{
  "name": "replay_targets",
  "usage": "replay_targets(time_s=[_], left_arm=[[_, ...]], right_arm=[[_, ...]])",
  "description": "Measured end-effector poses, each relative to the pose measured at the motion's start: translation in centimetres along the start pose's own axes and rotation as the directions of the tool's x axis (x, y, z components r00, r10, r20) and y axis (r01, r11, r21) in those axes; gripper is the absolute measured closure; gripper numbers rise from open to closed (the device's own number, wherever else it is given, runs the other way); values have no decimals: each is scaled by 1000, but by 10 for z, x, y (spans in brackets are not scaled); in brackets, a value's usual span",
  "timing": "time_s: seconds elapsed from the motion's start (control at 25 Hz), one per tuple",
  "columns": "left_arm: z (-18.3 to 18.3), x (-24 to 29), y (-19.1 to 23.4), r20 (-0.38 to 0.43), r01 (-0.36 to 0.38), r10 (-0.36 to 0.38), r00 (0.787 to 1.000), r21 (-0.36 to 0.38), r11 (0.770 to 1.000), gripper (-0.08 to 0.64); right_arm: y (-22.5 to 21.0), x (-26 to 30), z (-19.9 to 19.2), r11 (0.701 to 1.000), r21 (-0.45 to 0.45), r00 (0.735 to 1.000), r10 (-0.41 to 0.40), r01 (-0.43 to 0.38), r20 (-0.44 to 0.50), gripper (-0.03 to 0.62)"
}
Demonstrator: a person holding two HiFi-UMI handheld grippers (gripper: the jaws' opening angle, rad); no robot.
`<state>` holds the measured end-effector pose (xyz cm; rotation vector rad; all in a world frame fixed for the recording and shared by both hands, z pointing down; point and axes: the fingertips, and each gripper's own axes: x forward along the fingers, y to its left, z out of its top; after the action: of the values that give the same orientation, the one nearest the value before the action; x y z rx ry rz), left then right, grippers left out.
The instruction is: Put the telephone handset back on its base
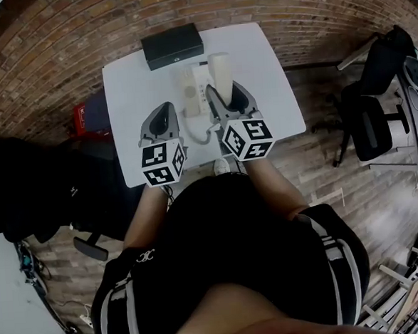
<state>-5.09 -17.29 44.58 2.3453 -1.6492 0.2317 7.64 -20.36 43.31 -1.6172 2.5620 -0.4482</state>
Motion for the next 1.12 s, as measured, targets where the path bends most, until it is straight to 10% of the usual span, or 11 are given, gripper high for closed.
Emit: replay_targets(time_s=[0.44, 1.12], left_arm=[[14, 58, 2, -20, -125, 124, 992, -34, 992, 565], [-10, 62, 55, -87, -159, 151, 985, -92, 983, 565]], right_arm=[[-34, 55, 4, 993, 29, 989, 117, -115, -87, 390], [-38, 115, -100, 981, 187, 913, 28, 54, -407, 388]])
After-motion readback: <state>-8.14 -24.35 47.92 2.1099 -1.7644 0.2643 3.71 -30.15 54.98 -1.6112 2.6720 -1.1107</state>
